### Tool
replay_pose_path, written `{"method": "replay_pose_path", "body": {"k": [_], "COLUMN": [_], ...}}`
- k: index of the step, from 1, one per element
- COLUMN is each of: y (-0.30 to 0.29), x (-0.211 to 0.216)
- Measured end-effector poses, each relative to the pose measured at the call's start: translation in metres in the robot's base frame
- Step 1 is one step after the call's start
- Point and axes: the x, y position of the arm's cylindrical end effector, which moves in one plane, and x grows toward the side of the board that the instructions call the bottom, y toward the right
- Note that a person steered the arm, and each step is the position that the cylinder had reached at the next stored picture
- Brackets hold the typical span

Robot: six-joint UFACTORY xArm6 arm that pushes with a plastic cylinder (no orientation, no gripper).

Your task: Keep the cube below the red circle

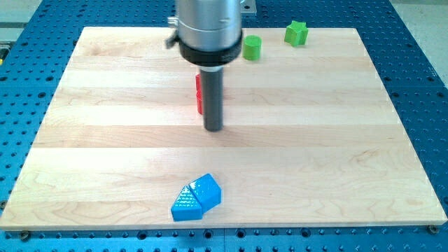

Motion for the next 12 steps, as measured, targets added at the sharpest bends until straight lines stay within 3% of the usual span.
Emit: {"method": "replay_pose_path", "body": {"k": [1, 2, 3, 4, 6, 8, 9, 12], "y": [0.058, 0.08, 0.041, -0.004, -0.072, -0.141, -0.087, -0.051], "x": [0.039, 0.125, 0.153, 0.149, 0.083, 0.057, 0.042, 0.007]}}
